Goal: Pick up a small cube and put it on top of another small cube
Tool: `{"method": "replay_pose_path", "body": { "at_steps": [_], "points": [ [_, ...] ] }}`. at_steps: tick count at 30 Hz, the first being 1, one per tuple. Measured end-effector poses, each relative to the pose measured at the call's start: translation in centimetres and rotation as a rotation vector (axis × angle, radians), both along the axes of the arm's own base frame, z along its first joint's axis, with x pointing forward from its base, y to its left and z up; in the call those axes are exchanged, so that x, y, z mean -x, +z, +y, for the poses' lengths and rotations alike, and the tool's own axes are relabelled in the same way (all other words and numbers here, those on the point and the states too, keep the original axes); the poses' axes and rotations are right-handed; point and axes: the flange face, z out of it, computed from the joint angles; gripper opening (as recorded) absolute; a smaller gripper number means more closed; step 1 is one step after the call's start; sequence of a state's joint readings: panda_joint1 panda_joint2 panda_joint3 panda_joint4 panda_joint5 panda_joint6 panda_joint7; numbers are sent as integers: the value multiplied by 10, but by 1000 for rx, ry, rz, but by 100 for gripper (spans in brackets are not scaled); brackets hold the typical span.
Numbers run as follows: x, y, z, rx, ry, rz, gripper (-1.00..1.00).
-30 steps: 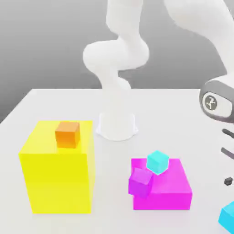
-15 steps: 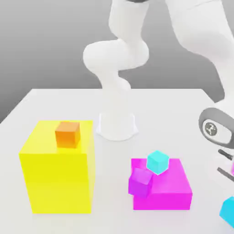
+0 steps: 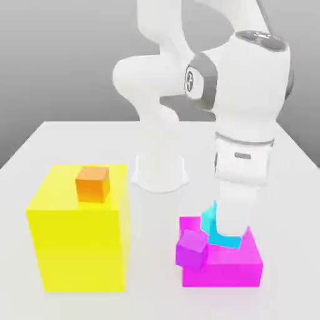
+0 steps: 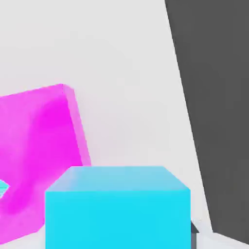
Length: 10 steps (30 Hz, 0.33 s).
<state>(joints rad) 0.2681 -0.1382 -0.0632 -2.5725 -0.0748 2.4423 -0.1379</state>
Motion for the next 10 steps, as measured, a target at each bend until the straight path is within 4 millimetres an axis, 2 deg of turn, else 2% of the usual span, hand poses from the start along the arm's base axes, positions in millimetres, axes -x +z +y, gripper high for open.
{"method": "replay_pose_path", "body": {
  "at_steps": [2, 3, 7, 8, 10],
  "points": [
    [13, 2, -18, -27, -101, 11, -100],
    [16, -4, -21, -35, -124, 15, -100],
    [18, -49, -25, -41, -146, 17, -100],
    [19, -56, -26, -40, -148, 17, 100],
    [19, -56, -26, -40, -147, 17, 100]
  ]
}}
